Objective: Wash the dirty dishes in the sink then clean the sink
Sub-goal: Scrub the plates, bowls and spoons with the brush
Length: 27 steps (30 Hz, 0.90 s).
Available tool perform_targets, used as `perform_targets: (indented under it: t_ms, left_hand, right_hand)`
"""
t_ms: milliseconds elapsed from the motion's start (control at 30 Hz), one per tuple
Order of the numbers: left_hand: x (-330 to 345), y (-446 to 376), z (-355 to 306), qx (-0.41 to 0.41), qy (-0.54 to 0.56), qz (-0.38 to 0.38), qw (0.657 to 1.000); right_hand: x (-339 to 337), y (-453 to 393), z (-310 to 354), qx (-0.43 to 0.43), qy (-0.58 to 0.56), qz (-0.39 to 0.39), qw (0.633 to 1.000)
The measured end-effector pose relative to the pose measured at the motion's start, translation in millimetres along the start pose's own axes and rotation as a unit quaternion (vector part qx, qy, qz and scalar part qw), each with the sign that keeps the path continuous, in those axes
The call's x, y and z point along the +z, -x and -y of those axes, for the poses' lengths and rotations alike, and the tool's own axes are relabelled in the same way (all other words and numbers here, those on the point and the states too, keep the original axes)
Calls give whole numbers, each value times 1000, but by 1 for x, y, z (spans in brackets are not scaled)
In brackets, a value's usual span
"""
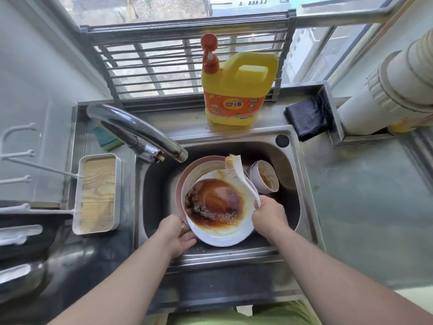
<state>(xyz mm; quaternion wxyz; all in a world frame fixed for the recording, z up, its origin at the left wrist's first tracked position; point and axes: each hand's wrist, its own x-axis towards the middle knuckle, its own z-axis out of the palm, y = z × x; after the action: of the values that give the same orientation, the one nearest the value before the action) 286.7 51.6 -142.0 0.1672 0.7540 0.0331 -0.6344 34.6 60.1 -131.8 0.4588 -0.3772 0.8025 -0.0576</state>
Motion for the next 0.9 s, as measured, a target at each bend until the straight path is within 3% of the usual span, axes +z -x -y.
perform_targets:
  t_ms: [200,400,600,700,767,833,900]
  left_hand:
    - [-20,15,0,-6,-49,67,996]
    - [-12,39,-1,-22,-38,101,994]
    - [-13,57,-8,-60,-14,152,986]
    - [-22,65,-18,-74,-30,162,984]
    - [-30,73,-24,-56,-50,153,985]
    - [-33,81,-27,-11,-52,134,990]
    - [-30,92,-30,62,-34,111,991]
  right_hand:
    - [-17,38,16,1,51,58,997]
    - [-35,78,41,78,-154,117,978]
    - [-69,99,52,63,-167,156,972]
    - [-85,105,51,24,-93,130,987]
    - [-93,107,49,-19,40,96,994]
    - [-97,107,51,-65,190,54,978]
    - [-91,107,55,-113,243,37,963]
